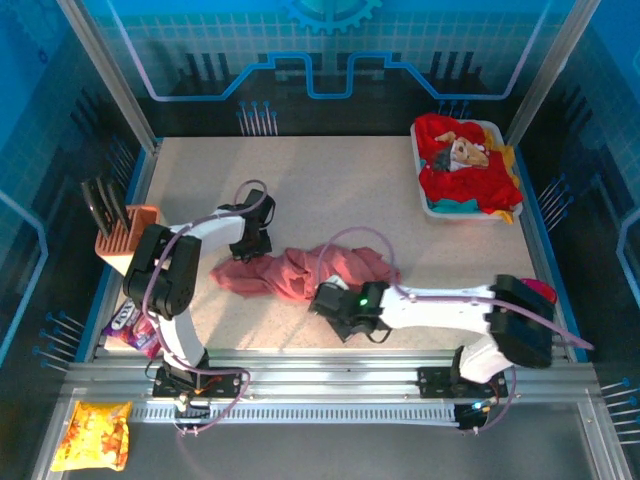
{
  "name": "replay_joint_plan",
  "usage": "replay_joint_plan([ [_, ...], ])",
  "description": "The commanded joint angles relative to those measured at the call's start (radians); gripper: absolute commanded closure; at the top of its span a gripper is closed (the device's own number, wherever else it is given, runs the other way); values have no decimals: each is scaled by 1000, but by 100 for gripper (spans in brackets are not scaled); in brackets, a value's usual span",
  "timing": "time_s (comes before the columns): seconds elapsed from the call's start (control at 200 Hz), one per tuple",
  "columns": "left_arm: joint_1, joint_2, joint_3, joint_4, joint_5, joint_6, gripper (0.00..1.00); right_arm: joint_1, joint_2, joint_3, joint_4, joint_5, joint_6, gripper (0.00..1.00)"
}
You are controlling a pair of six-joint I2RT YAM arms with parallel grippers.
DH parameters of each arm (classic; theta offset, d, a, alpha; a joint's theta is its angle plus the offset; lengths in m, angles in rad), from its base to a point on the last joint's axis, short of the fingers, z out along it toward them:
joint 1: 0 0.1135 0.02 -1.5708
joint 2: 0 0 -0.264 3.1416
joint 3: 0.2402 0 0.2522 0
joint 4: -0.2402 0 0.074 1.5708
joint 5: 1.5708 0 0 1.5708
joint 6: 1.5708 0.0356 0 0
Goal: Fold and stack the t-shirts
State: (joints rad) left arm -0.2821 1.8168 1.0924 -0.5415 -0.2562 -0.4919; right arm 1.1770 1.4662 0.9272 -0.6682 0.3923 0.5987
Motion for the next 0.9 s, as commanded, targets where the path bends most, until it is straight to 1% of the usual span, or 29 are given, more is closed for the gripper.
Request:
replay_joint_plan([
  [0.0, 17, 52, 41, 6, 10, 1, 100, -100, -177, 7, -91, 3, -55, 100],
  [0.095, 29, 0, 83, -16, 20, 24, 100, -231, -328, 68, -168, -55, -132, 100],
  [0.205, 46, -105, 186, -111, 10, 63, 100, -409, -456, 202, -232, -99, -229, 100],
  [0.28, 47, -201, 278, -177, -4, 94, 100, -516, -487, 309, -247, -145, -297, 100],
  [0.38, 48, -328, 400, -242, 0, 131, 100, -632, -475, 432, -254, -186, -366, 100],
  [0.475, 48, -436, 492, -260, 0, 167, 100, -703, -480, 509, -207, -153, -384, 100],
  [0.545, 48, -509, 520, -224, 1, 203, 100, -763, -490, 533, -128, -236, -392, 100],
  [0.6, 48, -554, 540, -198, -1, 227, 100, -798, -470, 580, -109, -283, -385, 100],
  [0.665, 47, -589, 558, -173, 5, 243, 100, -816, -432, 631, -103, -294, -398, 100],
  [0.775, 47, -634, 566, -157, 6, 206, 100, -827, -377, 703, -113, -280, -411, 100],
  [0.855, 48, -673, 555, -133, 12, 175, 100, -853, -373, 707, -46, -373, -403, 100],
  [0.895, 47, -687, 552, -119, 11, 171, 100, -860, -360, 718, -23, -387, -400, 100],
])
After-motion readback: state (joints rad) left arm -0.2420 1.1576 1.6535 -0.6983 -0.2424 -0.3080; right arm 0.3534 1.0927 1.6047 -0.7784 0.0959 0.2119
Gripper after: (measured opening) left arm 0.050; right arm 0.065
